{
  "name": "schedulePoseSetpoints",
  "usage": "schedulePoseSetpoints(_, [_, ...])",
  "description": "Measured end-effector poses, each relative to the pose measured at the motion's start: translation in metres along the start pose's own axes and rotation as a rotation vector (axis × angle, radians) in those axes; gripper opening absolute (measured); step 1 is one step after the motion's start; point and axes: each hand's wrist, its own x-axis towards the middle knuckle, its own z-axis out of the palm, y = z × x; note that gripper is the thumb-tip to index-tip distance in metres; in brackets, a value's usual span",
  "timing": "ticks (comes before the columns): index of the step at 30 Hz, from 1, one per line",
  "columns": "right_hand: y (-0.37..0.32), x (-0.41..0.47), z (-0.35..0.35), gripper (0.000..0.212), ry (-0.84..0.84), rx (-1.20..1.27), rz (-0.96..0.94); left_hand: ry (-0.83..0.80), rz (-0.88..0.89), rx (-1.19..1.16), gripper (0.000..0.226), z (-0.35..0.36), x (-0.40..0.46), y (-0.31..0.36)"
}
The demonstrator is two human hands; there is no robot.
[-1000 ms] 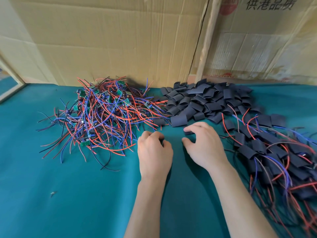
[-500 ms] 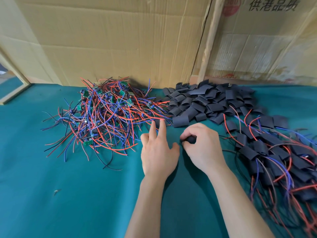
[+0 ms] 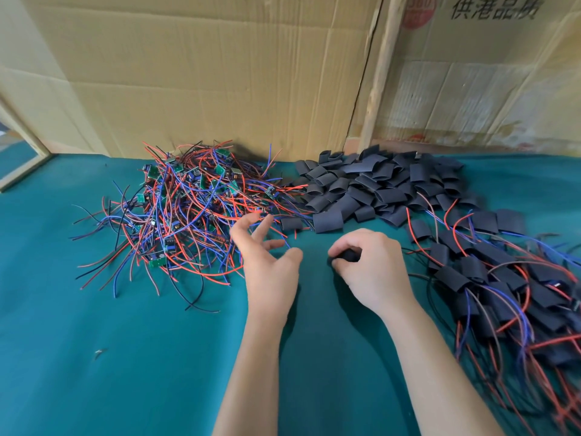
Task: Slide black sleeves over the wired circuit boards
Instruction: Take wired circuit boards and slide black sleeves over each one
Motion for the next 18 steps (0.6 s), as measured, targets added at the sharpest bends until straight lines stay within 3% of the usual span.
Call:
schedulePoseSetpoints(3, [-0.001,-0.001,-0.001,0.024,-0.010,0.000,0.001,0.051,-0.062,-0.177,0.059,-0.003,0.003,0.003])
schedulePoseSetpoints(7, [-0.002,-0.001,-0.003,0.024,-0.016,-0.012,0.003,-0.001,-0.105,-0.084,0.078,-0.006,0.005,0.003])
schedulePoseSetpoints(11, [-0.001,-0.001,-0.003,0.030,-0.010,-0.019,0.003,0.019,-0.144,-0.041,0.063,-0.007,0.008,-0.001])
schedulePoseSetpoints(13, [-0.001,0.001,-0.003,0.034,0.033,0.011,0.026,0.049,-0.104,-0.036,0.045,-0.005,0.006,-0.003])
schedulePoseSetpoints(15, [-0.002,0.002,-0.004,0.036,0.059,0.142,0.103,0.064,-0.038,-0.033,0.030,-0.001,0.001,-0.001])
schedulePoseSetpoints(18, [-0.006,0.002,-0.003,0.038,0.042,0.473,0.253,-0.051,0.022,-0.059,0.021,0.007,-0.008,0.006])
